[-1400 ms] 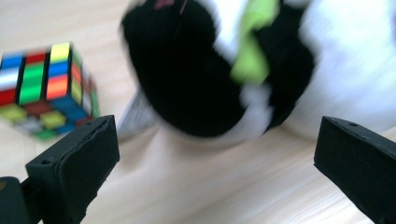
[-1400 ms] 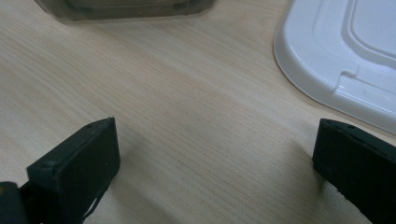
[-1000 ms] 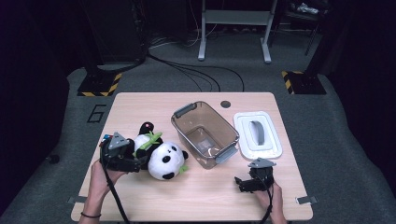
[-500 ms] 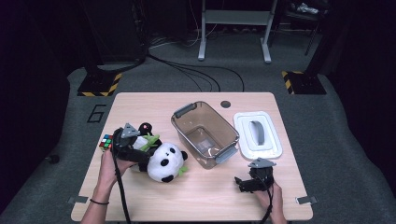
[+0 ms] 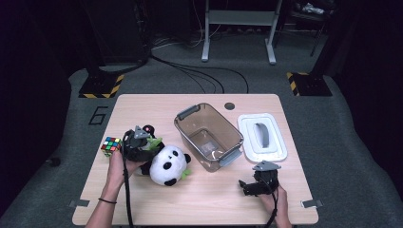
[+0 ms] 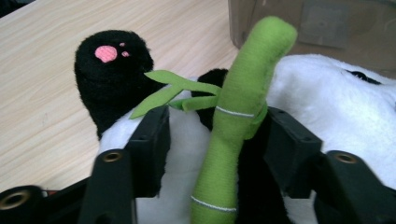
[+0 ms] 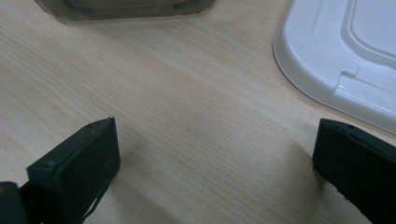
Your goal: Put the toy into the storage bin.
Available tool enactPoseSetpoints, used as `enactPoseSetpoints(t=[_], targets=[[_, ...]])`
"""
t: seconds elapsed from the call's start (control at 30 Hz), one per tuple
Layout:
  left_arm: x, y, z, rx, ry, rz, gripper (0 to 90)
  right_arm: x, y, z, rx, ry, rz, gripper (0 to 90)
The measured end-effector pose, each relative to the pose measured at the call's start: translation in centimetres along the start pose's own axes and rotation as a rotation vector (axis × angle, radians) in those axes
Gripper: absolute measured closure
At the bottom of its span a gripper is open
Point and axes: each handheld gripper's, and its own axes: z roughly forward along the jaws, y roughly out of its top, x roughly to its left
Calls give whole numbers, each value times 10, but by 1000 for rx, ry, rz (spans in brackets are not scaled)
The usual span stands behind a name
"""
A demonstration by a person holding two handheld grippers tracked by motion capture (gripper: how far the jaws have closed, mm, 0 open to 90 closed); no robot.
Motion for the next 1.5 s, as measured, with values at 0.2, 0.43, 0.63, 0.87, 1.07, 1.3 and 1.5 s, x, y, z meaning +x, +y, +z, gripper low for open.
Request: enactPoseSetpoints(t=[0.2, 0.43, 0.63, 0.87, 1.07, 1.3, 1.5], targets=[[-6, -3, 1, -18, 20, 28, 724, 0, 0, 0, -1, 0, -2, 0], [-2, -8, -4, -62, -4, 15, 756, 0, 0, 0, -1, 0, -2, 0], [0, -9, -9, -76, -21, 13, 760, 0, 0, 0, -1, 0, -2, 0], [2, -9, -18, -103, -37, 22, 763, 0, 0, 0, -1, -1, -1, 1], [3, -8, -25, -116, -48, 29, 764, 0, 0, 0, -1, -1, -1, 1], [4, -7, -32, -136, -70, 20, 764, 0, 0, 0, -1, -2, 4, 2], [3, -3, -42, -157, -79, 33, 764, 0, 0, 0, -1, -2, 4, 2]])
